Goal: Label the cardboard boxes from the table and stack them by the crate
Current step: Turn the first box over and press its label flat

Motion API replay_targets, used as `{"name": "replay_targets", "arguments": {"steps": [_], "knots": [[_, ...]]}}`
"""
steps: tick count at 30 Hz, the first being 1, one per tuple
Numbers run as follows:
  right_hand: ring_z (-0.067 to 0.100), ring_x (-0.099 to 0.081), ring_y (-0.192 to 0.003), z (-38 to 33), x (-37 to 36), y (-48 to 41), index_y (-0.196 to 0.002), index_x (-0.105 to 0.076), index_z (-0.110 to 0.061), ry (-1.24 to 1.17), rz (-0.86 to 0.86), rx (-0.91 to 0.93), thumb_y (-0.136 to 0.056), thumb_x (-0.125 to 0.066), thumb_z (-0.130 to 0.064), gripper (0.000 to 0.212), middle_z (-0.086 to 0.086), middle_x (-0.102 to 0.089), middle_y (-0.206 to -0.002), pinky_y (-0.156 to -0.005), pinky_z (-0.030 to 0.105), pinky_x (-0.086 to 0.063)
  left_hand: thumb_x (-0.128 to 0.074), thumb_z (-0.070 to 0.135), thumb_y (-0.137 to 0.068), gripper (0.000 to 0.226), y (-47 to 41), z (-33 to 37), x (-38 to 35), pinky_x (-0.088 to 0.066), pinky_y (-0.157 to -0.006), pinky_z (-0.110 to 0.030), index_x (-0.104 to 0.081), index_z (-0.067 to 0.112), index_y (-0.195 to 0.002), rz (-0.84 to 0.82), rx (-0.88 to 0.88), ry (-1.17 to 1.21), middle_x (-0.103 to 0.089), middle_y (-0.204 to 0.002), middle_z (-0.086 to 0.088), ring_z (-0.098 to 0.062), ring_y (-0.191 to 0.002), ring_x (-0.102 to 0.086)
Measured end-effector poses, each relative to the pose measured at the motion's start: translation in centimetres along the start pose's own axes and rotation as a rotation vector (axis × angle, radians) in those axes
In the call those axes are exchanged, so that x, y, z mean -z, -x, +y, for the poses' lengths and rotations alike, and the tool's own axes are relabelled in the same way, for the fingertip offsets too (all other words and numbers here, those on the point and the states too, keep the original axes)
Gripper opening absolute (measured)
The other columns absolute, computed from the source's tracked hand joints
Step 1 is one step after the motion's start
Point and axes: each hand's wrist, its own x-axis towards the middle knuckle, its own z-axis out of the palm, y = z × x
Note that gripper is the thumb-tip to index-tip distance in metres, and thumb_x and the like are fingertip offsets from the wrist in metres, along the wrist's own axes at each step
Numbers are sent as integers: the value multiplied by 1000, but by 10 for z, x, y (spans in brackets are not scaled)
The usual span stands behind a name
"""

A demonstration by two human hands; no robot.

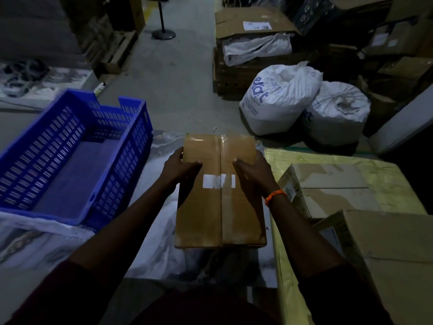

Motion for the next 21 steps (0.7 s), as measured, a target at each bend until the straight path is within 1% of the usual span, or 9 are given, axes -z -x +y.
{"name": "replay_targets", "arguments": {"steps": [2, 5, 8, 10, 12, 14, 16, 19, 21], "knots": [[3, -63, -93, -15, 4, 4, -130, -52, -26, -17, 29, 33, -92, -75, -39, 47, -16, -64, -105, -69, 12, -45, -80, 39, -82, 80, 5, 12, 3, -49, -84, -25, -42, 22, -150, 42, -56, 43, -55, -145, -3, -18, -123, -56], [13, -62, -111, -37, 11, 9, -145, -46, -20, -65, 85, 77, -89, -76, -49, 70, -3, -63, -129, -80, 21, -49, -81, 26, -83, 84, 13, 33, 12, -44, -96, -33, -34, 20, -152, 96, -129, 100, -46, -151, -3, -16, -129, -47], [10, -57, -111, -54, 20, 16, -149, -43, -18, -151, 144, 113, -90, -75, -49, 73, -3, -58, -132, -73, 15, -46, -79, 18, -84, 81, 25, 53, 20, -45, -100, -37, -31, 21, -150, 130, -173, 144, -42, -152, -5, -16, -129, -45], [9, -57, -110, -59, 24, 25, -147, -45, -19, -208, 179, 130, -91, -73, -50, 70, -6, -57, -130, -74, 16, -47, -76, 25, -88, 71, 37, 62, 20, -46, -101, -37, -32, 20, -144, 157, -184, 205, -46, -143, -2, -13, -124, -47], [10, -59, -113, -57, 24, 37, -141, -49, -24, -248, 202, 143, -90, -72, -53, 63, -8, -59, -129, -81, 20, -50, -71, 40, -90, 68, 53, 65, 16, -44, -100, -32, -33, 17, -140, 194, -185, 276, -46, -134, 4, -9, -119, -50], [11, -62, -115, -50, 22, 50, -133, -51, -29, -289, 202, 151, -86, -72, -59, 60, -8, -62, -129, -86, 25, -54, -65, 49, -88, 71, 69, 61, 10, -42, -95, -23, -32, 17, -142, 227, -186, 304, -45, -135, 5, -8, -118, -51], [9, -63, -114, -41, 19, 65, -131, -52, -26, -322, 201, 155, -81, -70, -61, 63, -8, -64, -126, -83, 21, -55, -64, 52, -91, 66, 82, 49, 4, -40, -88, -15, -31, 23, -140, 254, -190, 273, -43, -137, 6, -10, -121, -50], [-1, -63, -111, -26, 17, 87, -134, -52, -24, -334, 235, 145, -85, -71, -56, 62, -7, -64, -127, -80, 15, -54, -66, 60, -89, 68, 101, 30, -3, -44, -93, -20, -33, 29, -139, 280, -208, 232, -42, -142, 7, -10, -125, -49], [-2, -64, -112, -16, 16, 101, -136, -52, -23, -327, 247, 139, -84, -72, -64, 69, -7, -64, -130, -83, 15, -55, -67, 63, -86, 73, 114, 22, -6, -47, -97, -20, -36, 25, -141, 295, -218, 223, -44, -145, 5, -9, -127, -51]]}}
